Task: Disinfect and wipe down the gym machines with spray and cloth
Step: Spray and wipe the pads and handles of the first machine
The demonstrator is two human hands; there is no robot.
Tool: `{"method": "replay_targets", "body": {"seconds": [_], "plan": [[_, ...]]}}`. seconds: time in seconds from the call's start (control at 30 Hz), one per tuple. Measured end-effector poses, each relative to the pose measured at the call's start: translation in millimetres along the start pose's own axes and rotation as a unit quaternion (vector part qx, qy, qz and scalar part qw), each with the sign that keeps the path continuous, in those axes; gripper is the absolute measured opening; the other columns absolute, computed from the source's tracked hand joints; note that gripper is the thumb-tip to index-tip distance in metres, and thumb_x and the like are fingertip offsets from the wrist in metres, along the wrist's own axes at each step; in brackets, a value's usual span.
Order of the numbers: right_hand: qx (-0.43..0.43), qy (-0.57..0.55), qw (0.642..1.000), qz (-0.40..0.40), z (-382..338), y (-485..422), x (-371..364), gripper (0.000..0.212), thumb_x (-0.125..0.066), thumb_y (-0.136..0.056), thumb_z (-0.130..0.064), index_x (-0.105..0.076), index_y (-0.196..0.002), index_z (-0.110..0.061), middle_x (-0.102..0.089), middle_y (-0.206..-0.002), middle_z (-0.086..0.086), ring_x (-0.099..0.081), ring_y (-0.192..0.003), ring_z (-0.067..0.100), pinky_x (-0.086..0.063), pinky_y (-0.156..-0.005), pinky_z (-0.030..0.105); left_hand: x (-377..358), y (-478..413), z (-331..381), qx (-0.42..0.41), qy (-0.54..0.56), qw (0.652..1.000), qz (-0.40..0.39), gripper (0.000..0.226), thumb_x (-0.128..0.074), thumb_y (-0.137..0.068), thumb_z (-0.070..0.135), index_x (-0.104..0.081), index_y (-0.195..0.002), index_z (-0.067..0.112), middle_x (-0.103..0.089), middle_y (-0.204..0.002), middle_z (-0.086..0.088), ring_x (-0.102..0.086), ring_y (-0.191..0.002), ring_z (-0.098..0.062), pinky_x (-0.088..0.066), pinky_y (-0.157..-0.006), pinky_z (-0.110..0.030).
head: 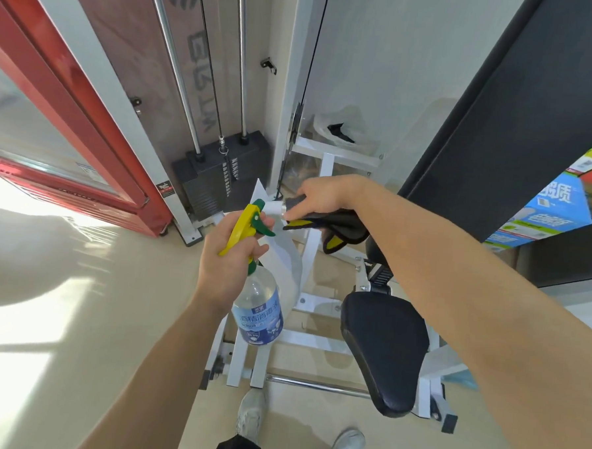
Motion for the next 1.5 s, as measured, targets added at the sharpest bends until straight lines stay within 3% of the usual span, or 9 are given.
{"method": "replay_targets", "body": {"seconds": [0.17, 0.43, 0.7, 0.8, 0.93, 1.03, 1.13, 1.27, 1.5], "plan": [[-0.030, -0.160, 0.986, -0.039, 11.0, -2.8, -6.8, 0.055, -0.064, -0.092, -0.051, -0.067, -0.109, 0.001, -0.071, -0.077, 0.012, -0.067, -0.063, 0.023, -0.059, -0.067, 0.036, -2.4, 4.1, 2.2, -0.001, 0.003, 1.000, -0.010, 0.041, -0.054, -0.067, 0.003, -0.076, -0.089, 0.031, -0.075, -0.103, -0.005, -0.065, -0.102, -0.038, -0.051, -0.088, -0.051], [0.050, 0.090, 0.990, 0.097, 10.2, 40.7, 7.0, 0.039, -0.057, -0.094, -0.054, -0.058, -0.107, -0.018, -0.063, -0.087, -0.001, -0.061, -0.074, 0.018, -0.044, -0.062, 0.029, -4.1, 10.7, 7.9, -0.002, -0.015, 1.000, -0.024, 0.040, -0.050, -0.076, -0.007, -0.071, -0.101, 0.014, -0.075, -0.106, -0.005, -0.068, -0.115, -0.030, -0.051, -0.085, -0.043], [0.043, 0.451, 0.839, 0.302, 19.3, 95.9, -5.9, 0.044, -0.050, -0.100, -0.044, -0.034, -0.133, -0.020, -0.055, -0.089, 0.004, -0.052, -0.059, 0.025, -0.033, -0.042, 0.031, -8.3, 8.5, 18.3, -0.003, -0.028, 0.999, -0.028, 0.043, -0.052, -0.079, -0.011, -0.073, -0.099, 0.021, -0.075, -0.108, -0.007, -0.070, -0.114, -0.022, -0.048, -0.102, -0.062], [0.073, 0.468, 0.814, 0.336, 27.7, 106.4, -16.0, 0.060, -0.061, -0.095, -0.041, -0.034, -0.144, -0.020, -0.060, -0.096, 0.007, -0.058, -0.068, 0.027, -0.049, -0.050, 0.036, -7.6, 5.9, 18.0, 0.006, -0.038, 0.999, -0.032, 0.043, -0.053, -0.071, 0.000, -0.075, -0.091, 0.031, -0.076, -0.106, -0.002, -0.070, -0.114, -0.024, -0.048, -0.102, -0.062], [0.100, 0.328, 0.893, 0.291, 30.6, 116.8, -8.2, 0.055, -0.025, -0.101, -0.053, -0.031, -0.152, -0.032, -0.057, -0.128, 0.001, -0.058, -0.103, 0.025, -0.052, -0.085, 0.042, -8.6, 5.1, 18.5, 0.010, -0.046, 0.998, -0.032, 0.044, -0.052, -0.069, 0.006, -0.075, -0.093, 0.034, -0.076, -0.108, -0.002, -0.069, -0.113, -0.024, -0.049, -0.101, -0.061], [0.071, 0.127, 0.957, 0.252, 41.3, 119.6, 7.7, 0.062, -0.049, -0.100, -0.040, -0.023, -0.156, -0.034, -0.053, -0.142, -0.004, -0.056, -0.120, 0.020, -0.048, -0.100, 0.040, -9.9, 4.2, 18.9, 0.008, -0.039, 0.999, -0.034, 0.042, -0.053, -0.070, 0.007, -0.075, -0.095, 0.032, -0.076, -0.107, -0.001, -0.067, -0.112, -0.034, -0.050, -0.099, -0.063], [-0.014, 0.031, 0.956, 0.290, 55.8, 124.6, 26.4, 0.085, -0.078, -0.079, -0.046, -0.037, -0.149, -0.026, -0.049, -0.140, -0.004, -0.056, -0.116, 0.015, -0.050, -0.099, 0.036, -14.9, 3.2, 21.0, 0.005, -0.033, 0.999, -0.044, 0.038, -0.055, -0.077, 0.000, -0.074, -0.101, 0.023, -0.076, -0.106, -0.002, -0.067, -0.102, -0.030, -0.054, -0.082, -0.044], [-0.083, 0.140, 0.960, 0.229, 53.8, 115.3, 11.9, 0.045, -0.068, -0.082, -0.053, -0.060, -0.111, -0.019, -0.067, -0.101, 0.001, -0.061, -0.084, 0.020, -0.055, -0.074, 0.038, -19.3, 2.5, 28.5, -0.011, -0.028, 0.998, -0.052, 0.036, -0.054, -0.077, 0.001, -0.072, -0.108, 0.010, -0.076, -0.107, -0.003, -0.069, -0.106, -0.017, -0.052, -0.089, -0.032], [-0.101, 0.493, 0.811, 0.297, 21.0, 91.3, -14.2, 0.029, -0.072, -0.079, -0.016, -0.057, -0.103, -0.012, -0.061, -0.085, 0.005, -0.060, -0.070, 0.024, -0.043, -0.052, 0.033, -9.3, 0.1, 29.2, -0.010, -0.030, 0.999, -0.034, 0.037, -0.056, -0.075, 0.003, -0.073, -0.103, 0.020, -0.075, -0.108, -0.005, -0.067, -0.108, -0.025, -0.048, -0.085, -0.036]]}}
Point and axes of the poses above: each hand's wrist, its own y-axis away from the middle knuckle, its own x-axis out of the back of the hand, z = x × y, the point moved 9 cm from there along -y, towards the middle knuckle
